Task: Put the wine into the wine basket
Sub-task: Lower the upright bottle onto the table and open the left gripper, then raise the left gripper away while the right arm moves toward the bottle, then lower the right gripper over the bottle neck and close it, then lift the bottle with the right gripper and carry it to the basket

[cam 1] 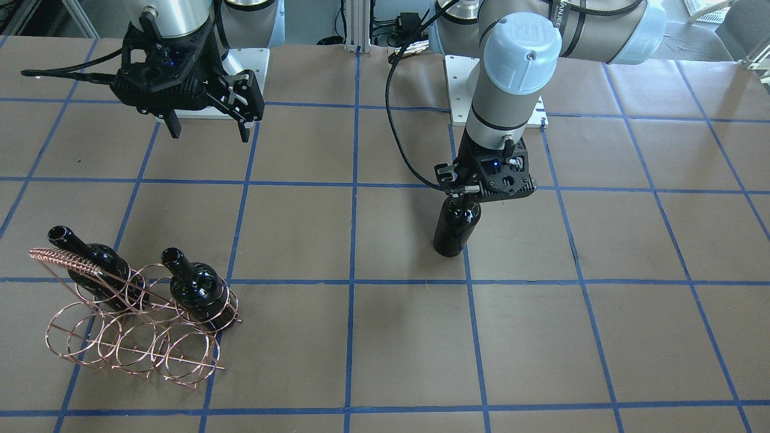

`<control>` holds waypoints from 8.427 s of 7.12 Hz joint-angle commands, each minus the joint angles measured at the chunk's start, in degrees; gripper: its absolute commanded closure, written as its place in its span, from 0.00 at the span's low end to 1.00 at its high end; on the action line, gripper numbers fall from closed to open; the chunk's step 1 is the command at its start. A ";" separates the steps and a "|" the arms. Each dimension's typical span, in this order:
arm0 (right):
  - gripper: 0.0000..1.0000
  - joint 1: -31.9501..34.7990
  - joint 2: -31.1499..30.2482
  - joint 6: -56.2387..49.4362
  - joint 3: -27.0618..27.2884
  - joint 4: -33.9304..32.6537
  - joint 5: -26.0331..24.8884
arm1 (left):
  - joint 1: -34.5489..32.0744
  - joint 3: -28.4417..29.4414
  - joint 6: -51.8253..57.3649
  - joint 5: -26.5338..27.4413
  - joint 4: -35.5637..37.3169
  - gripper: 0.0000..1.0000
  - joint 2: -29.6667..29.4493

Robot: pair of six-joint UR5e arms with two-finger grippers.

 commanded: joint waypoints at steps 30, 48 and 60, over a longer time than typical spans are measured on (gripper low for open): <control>0.02 29.02 19.67 40.04 -12.39 -14.04 -0.09 | 14.60 17.68 10.26 -3.17 -13.08 0.00 5.37; 0.60 34.49 29.97 46.14 -16.79 -20.65 -1.68 | 18.90 17.33 11.84 4.91 -11.58 0.00 6.86; 0.78 14.68 10.58 13.35 -3.36 -10.30 -0.62 | 21.28 16.80 12.11 4.03 -11.32 0.00 6.68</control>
